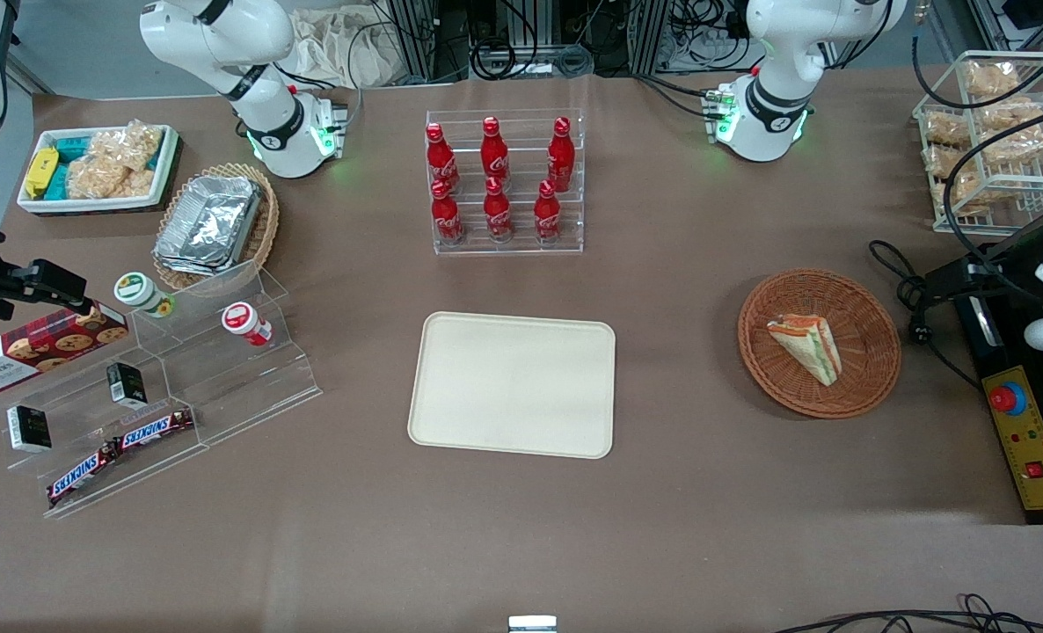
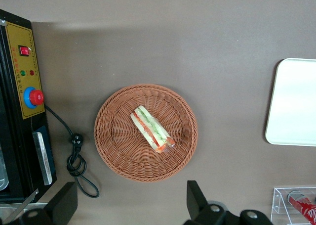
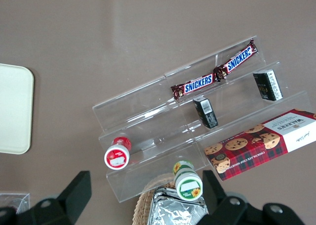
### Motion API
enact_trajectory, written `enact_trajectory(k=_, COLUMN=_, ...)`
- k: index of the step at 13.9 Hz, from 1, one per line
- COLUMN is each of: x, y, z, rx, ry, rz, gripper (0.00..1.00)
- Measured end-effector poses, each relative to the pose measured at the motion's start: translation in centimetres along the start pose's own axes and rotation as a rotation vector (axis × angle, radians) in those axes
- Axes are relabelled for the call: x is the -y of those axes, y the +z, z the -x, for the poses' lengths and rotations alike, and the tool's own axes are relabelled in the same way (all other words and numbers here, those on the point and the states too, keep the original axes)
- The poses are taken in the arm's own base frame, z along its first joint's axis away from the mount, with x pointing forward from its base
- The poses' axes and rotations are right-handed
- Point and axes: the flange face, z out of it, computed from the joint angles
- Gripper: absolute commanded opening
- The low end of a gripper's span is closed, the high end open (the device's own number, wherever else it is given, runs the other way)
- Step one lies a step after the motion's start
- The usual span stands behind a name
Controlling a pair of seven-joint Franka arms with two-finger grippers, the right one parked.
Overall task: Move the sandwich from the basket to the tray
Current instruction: 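Move the left gripper over the wrapped sandwich in the wicker basket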
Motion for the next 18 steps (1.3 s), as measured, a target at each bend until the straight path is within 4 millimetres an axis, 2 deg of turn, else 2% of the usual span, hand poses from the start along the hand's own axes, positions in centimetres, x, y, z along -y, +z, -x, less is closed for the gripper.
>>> enact_trajectory(k=7, x=0.1, y=0.1, z=0.0, rx=0.001, ry=-0.004, rz=0.0, gripper=0.99)
enact_trajectory(k=11, x=0.8, y=1.6, z=-0.4, rx=0.03, ry=-0.015, rz=-0.001, gripper=0.99)
enact_trajectory(k=14, x=1.8, y=5.8, z=-0.9, rx=0.066, ry=-0.034, rz=-0.001, gripper=0.99)
enact_trajectory(k=18, x=2.4, y=14.2, z=-0.9, rx=0.078, ry=-0.149, rz=-0.003, gripper=0.99)
